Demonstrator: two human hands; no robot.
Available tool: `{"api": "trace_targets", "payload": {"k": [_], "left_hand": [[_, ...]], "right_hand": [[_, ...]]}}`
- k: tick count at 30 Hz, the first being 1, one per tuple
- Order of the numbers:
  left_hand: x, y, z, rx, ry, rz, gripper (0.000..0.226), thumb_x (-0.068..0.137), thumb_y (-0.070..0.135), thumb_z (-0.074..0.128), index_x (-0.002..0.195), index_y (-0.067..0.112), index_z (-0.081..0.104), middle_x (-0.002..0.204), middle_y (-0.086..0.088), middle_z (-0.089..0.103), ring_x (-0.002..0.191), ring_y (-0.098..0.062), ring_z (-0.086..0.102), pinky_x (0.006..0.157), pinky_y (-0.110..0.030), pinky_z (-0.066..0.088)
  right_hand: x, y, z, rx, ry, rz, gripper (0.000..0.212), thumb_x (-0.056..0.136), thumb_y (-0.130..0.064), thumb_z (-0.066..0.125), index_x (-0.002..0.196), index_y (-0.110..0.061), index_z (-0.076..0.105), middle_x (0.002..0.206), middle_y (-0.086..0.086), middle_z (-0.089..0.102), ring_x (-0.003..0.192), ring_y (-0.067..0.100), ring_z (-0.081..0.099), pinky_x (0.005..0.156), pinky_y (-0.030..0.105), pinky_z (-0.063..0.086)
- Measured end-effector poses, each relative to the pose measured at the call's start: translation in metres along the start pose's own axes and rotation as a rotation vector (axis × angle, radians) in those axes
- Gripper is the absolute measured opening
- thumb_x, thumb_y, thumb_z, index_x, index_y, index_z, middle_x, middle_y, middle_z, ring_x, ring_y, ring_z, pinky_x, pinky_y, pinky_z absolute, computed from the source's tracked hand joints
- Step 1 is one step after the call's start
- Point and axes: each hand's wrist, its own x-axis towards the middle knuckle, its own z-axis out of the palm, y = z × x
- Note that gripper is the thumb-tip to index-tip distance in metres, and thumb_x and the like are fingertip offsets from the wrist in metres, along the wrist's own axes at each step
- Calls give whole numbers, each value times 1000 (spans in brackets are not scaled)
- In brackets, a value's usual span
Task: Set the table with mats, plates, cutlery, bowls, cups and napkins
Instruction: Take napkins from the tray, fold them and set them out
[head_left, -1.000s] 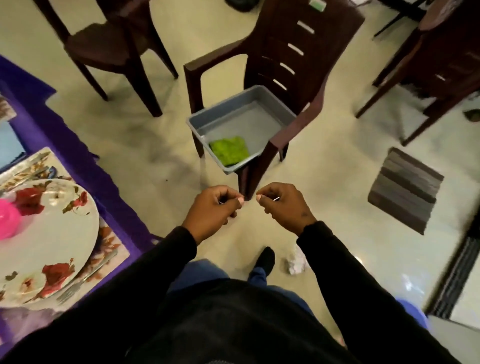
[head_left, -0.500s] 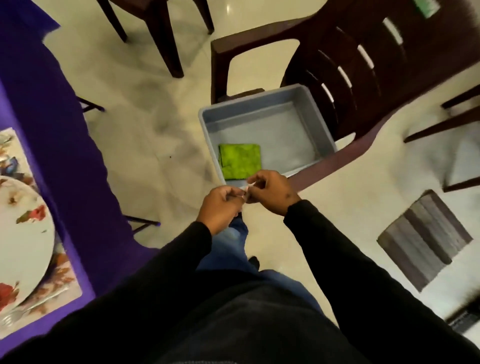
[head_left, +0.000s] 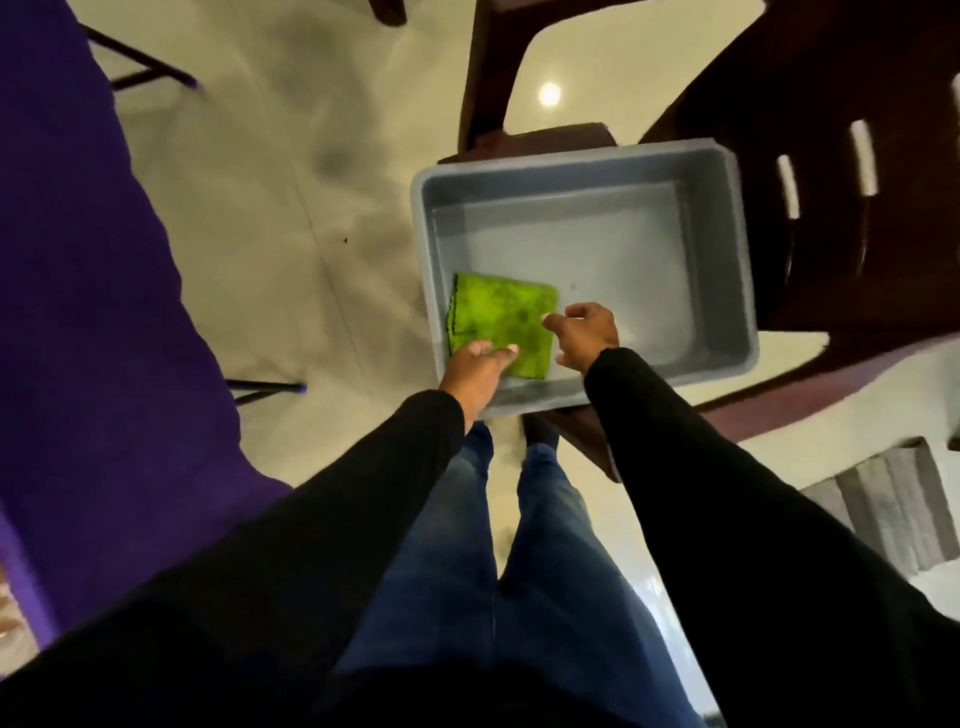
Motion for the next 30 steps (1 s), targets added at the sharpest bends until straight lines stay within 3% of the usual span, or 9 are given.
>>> {"api": "trace_targets", "payload": {"k": [3, 7, 9, 12, 15, 17, 21, 24, 30], "left_hand": [[30, -2, 8, -31, 41, -30, 65, 98, 38, 63, 153, 13, 38, 153, -9, 47, 137, -30, 48, 115, -44, 39], [52, -4, 20, -14, 48, -47, 63, 101, 32, 59, 155, 9, 35, 154, -9, 44, 139, -25, 45, 102, -26, 36], [54, -4, 25, -3, 62, -50, 61, 102, 30, 59, 154, 8, 36, 154, -10, 44, 140, -25, 43, 99, -24, 33], [46, -1, 29, -4, 68, -50, 55, 102, 27, 59, 150, 6, 42, 151, -10, 48, 137, -23, 46, 109, -29, 35], [27, 7, 31, -22, 62, -17, 32, 103, 15, 54, 134, 6, 58, 122, -8, 61, 110, -19, 54, 94, -31, 42], [9, 11, 31, 6, 76, 46, 28, 99, 9, 56, 127, 9, 63, 115, -7, 66, 105, -24, 60, 90, -31, 47], [-43, 19, 27, 79, 127, 251, 45, 86, 12, 73, 129, 14, 61, 119, -5, 70, 111, -22, 66, 101, -42, 53], [-91, 20, 23, 95, 177, 475, 51, 84, 5, 78, 131, 13, 60, 116, 2, 68, 108, -14, 65, 95, -25, 53], [-173, 24, 12, 47, 443, 769, 24, 91, 9, 72, 114, 14, 73, 101, 1, 75, 92, -8, 71, 87, -30, 59]], "right_hand": [[27, -2, 13, -184, -19, 58, 75, 76, -36, 78, 137, -11, 41, 132, 15, 54, 119, 33, 57, 99, 49, 51], [36, 4, 27, -216, -104, 170, 72, 80, -26, 79, 132, -5, 34, 117, 15, 55, 104, 30, 60, 85, 40, 54], [40, 7, 28, -229, -117, 166, 52, 80, -18, 77, 122, -2, 50, 107, 16, 63, 89, 27, 62, 69, 33, 52], [35, 3, 27, -169, -132, 127, 5, 79, -5, 69, 82, -2, 67, 82, 16, 69, 76, 27, 66, 61, 30, 47], [10, -11, 21, -69, -205, 82, 16, 79, -6, 65, 65, -10, 58, 67, 12, 61, 65, 26, 62, 65, 35, 50], [-13, -25, 12, -70, -217, -11, 21, 77, -7, 67, 62, -13, 54, 67, 13, 58, 65, 25, 60, 66, 39, 54], [-66, -52, -14, -39, -251, -125, 12, 81, -3, 62, 72, -11, 60, 85, 21, 70, 81, 35, 72, 67, 41, 61], [-111, -70, -32, -8, -286, -199, 5, 83, -4, 61, 81, -8, 62, 94, 25, 72, 86, 40, 72, 74, 55, 60], [-200, -91, -54, -28, -384, -351, 4, 91, -7, 58, 89, -5, 60, 83, 22, 70, 72, 37, 70, 73, 50, 61]]}}
